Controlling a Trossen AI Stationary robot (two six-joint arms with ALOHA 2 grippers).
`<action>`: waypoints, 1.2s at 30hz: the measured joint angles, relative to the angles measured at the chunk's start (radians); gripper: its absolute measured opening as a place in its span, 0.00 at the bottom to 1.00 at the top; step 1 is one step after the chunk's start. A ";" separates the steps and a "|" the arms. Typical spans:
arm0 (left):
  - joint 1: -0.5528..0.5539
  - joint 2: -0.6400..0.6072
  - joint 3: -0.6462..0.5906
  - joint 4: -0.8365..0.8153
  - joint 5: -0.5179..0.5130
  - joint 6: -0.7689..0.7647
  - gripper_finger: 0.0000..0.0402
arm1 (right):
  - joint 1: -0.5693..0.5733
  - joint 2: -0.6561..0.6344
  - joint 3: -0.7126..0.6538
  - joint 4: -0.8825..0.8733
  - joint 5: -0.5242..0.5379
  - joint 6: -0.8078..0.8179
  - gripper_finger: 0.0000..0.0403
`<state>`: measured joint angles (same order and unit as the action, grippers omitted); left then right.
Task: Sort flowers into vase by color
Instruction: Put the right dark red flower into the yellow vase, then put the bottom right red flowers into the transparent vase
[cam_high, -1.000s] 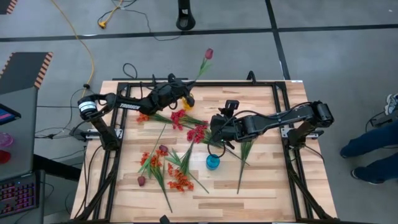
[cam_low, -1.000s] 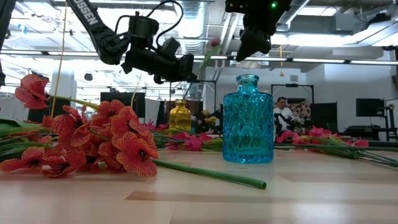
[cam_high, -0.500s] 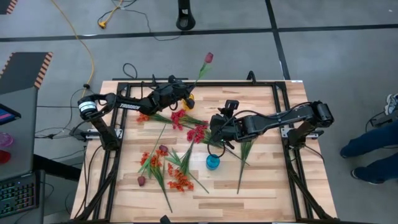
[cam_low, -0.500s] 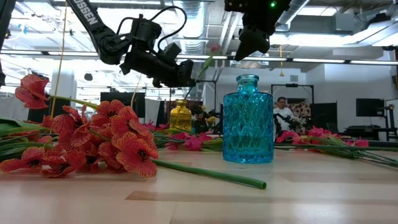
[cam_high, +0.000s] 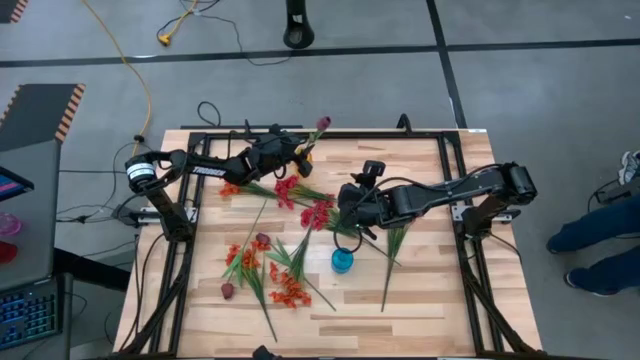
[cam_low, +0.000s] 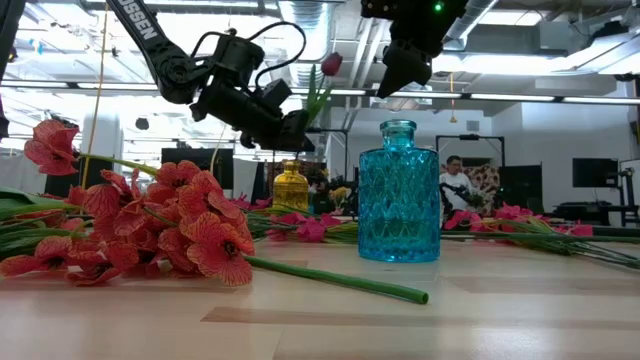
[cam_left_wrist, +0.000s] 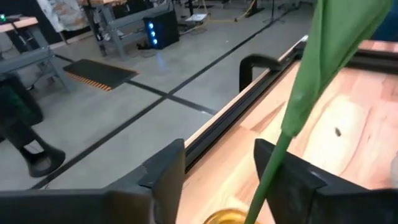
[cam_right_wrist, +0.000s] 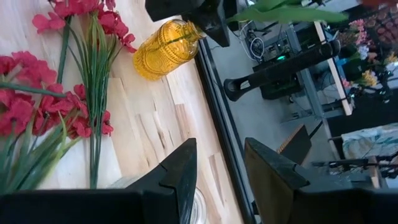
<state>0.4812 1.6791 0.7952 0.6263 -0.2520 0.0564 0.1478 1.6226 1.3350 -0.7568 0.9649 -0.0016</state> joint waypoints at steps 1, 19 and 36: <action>0.000 0.000 0.000 -0.006 0.000 0.000 0.49 | 0.000 -0.001 0.000 -0.004 0.000 0.001 0.40; -0.003 -0.238 0.000 -0.402 0.004 0.055 0.56 | 0.019 -0.254 0.001 -0.385 -0.191 0.424 0.40; -0.083 -0.640 0.001 -0.881 0.007 0.069 0.56 | -0.027 -0.242 0.001 -0.517 -0.605 0.750 0.53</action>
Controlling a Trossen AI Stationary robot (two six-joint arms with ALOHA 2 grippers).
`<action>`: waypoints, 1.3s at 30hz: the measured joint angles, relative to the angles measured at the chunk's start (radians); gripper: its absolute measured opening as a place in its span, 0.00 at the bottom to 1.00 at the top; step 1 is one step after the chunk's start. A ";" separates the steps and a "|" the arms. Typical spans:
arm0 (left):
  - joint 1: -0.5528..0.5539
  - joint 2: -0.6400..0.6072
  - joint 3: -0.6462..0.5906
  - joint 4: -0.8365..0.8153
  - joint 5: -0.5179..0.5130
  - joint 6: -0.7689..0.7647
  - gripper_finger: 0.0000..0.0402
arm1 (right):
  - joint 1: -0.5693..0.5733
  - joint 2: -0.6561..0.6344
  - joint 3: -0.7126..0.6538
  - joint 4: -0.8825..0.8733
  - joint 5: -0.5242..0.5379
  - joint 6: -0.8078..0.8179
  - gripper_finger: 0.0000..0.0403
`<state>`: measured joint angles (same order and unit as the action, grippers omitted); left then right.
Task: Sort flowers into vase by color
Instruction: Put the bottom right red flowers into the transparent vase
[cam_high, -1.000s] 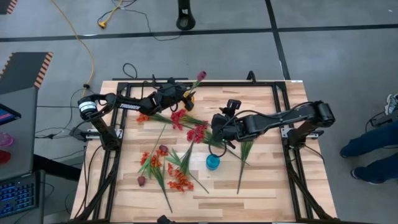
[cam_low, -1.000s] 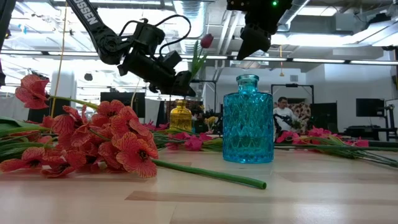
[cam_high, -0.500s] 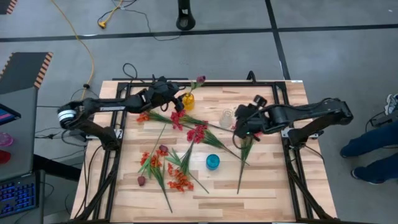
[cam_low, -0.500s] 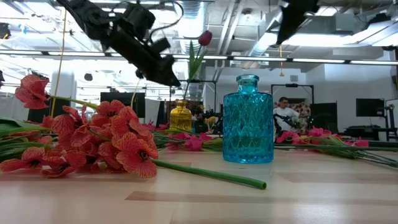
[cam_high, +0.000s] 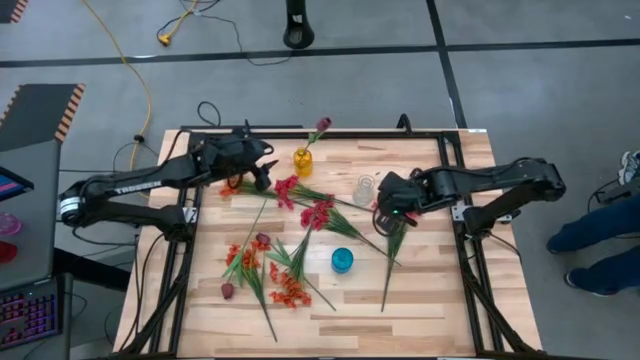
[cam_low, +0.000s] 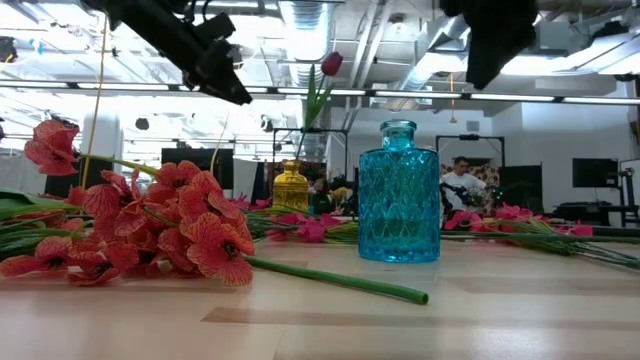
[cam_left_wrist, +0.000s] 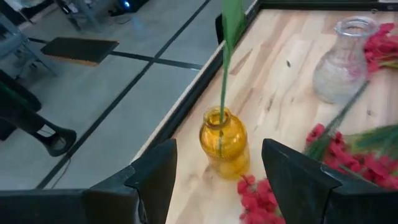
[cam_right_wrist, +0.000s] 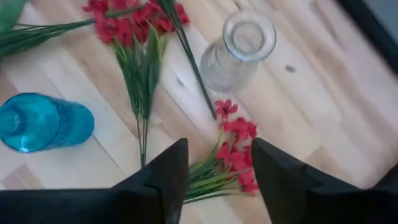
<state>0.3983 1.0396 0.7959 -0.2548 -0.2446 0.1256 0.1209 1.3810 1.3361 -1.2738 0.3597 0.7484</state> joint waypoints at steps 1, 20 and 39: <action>-0.004 -0.011 0.000 -0.015 0.000 -0.003 0.56 | -0.009 0.014 0.000 -0.015 -0.022 0.019 0.56; -0.065 -0.024 -0.001 -0.079 -0.002 -0.017 0.56 | 0.000 0.309 0.000 -0.162 -0.259 0.326 0.66; -0.113 -0.024 -0.001 -0.079 0.000 0.009 0.56 | 0.109 0.062 -0.296 0.114 -0.282 0.836 0.66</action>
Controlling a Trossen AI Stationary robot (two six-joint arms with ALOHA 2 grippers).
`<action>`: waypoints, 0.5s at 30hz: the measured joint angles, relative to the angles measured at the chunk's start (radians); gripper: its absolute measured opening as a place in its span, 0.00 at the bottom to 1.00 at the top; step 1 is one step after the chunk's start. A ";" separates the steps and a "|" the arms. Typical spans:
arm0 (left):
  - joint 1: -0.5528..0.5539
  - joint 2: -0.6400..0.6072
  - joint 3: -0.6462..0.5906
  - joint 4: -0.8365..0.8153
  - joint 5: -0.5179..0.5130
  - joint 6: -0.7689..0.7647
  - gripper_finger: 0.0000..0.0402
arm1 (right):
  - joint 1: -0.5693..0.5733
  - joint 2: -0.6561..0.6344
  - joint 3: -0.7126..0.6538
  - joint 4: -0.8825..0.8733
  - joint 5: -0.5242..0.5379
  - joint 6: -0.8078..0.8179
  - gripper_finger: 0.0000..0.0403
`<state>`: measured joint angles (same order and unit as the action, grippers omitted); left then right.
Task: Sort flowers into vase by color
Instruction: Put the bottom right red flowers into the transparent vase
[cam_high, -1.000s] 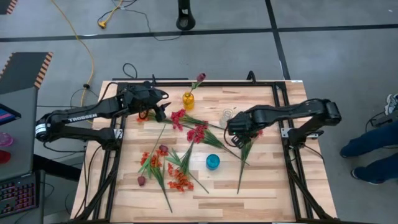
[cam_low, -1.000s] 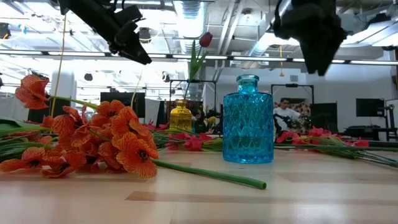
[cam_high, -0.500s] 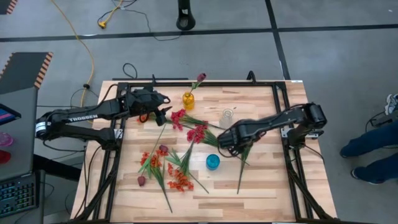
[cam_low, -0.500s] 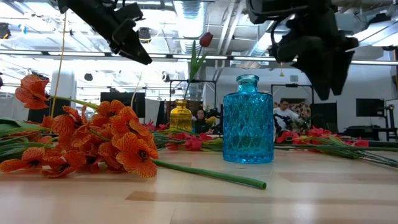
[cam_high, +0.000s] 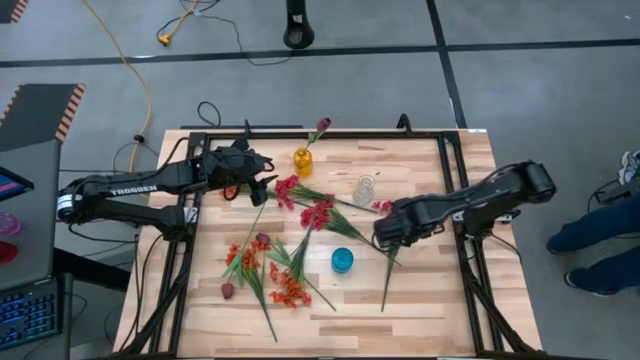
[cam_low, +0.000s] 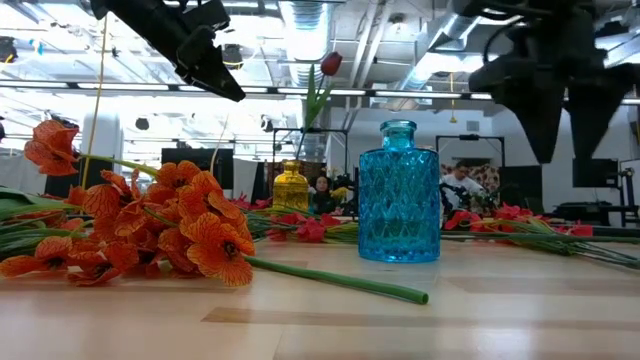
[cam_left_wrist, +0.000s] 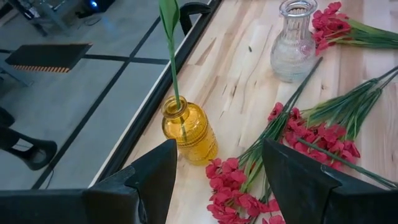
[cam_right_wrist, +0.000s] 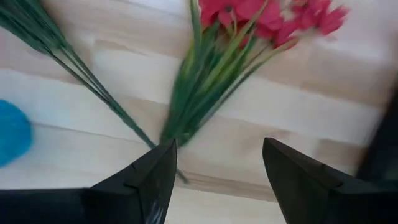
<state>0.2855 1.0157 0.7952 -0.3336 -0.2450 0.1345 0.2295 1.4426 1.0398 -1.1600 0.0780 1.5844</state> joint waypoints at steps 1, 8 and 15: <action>0.000 0.000 0.000 0.000 0.000 0.000 0.56 | 0.001 -0.028 -0.040 0.062 0.000 0.027 0.66; 0.000 0.000 0.000 0.000 -0.002 0.000 0.56 | 0.000 -0.111 -0.216 0.192 0.014 0.148 0.66; 0.000 0.000 0.000 0.001 -0.002 -0.001 0.56 | 0.000 -0.072 -0.289 0.362 0.026 0.156 0.66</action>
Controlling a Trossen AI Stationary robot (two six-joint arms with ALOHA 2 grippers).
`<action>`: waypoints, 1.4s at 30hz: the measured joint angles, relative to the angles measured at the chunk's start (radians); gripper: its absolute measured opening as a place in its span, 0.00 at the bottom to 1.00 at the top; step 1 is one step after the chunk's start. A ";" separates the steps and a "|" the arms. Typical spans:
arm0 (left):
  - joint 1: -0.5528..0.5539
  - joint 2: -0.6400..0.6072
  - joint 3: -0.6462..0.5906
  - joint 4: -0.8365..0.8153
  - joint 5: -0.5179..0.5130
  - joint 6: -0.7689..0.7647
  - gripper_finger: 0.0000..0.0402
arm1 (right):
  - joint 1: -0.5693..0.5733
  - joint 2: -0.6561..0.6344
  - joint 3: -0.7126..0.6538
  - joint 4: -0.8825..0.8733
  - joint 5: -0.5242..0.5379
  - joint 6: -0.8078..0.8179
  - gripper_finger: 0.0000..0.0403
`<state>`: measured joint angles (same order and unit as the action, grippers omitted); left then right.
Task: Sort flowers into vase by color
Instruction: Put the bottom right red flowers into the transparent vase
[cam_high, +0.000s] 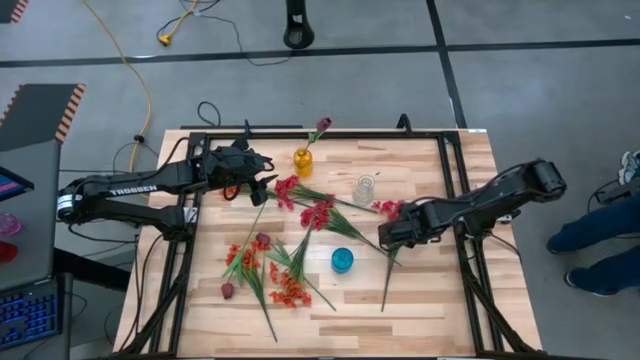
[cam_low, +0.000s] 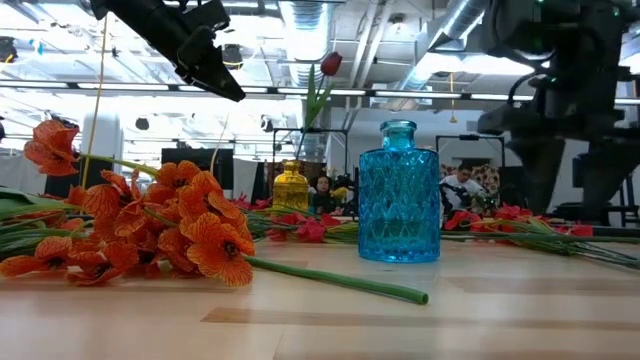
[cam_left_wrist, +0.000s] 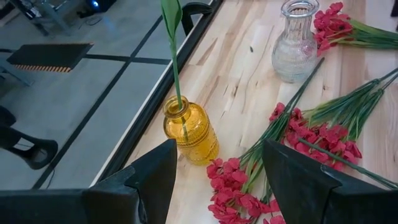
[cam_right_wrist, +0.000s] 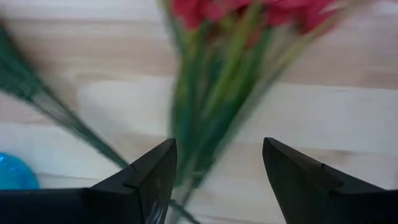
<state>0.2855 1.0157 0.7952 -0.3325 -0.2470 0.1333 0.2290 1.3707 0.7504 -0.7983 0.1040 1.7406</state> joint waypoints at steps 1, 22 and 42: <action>0.000 0.000 0.000 0.000 0.000 0.000 0.56 | 0.000 0.012 -0.003 0.019 0.000 -0.014 0.66; 0.000 0.000 0.000 0.001 0.005 -0.006 0.56 | -0.001 0.182 -0.001 0.142 0.002 -0.048 0.66; 0.000 0.000 0.000 0.001 0.005 -0.006 0.56 | -0.001 0.184 -0.003 0.112 -0.021 -0.053 0.45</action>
<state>0.2852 1.0161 0.7952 -0.3317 -0.2424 0.1272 0.2276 1.5551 0.7479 -0.6864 0.0832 1.6874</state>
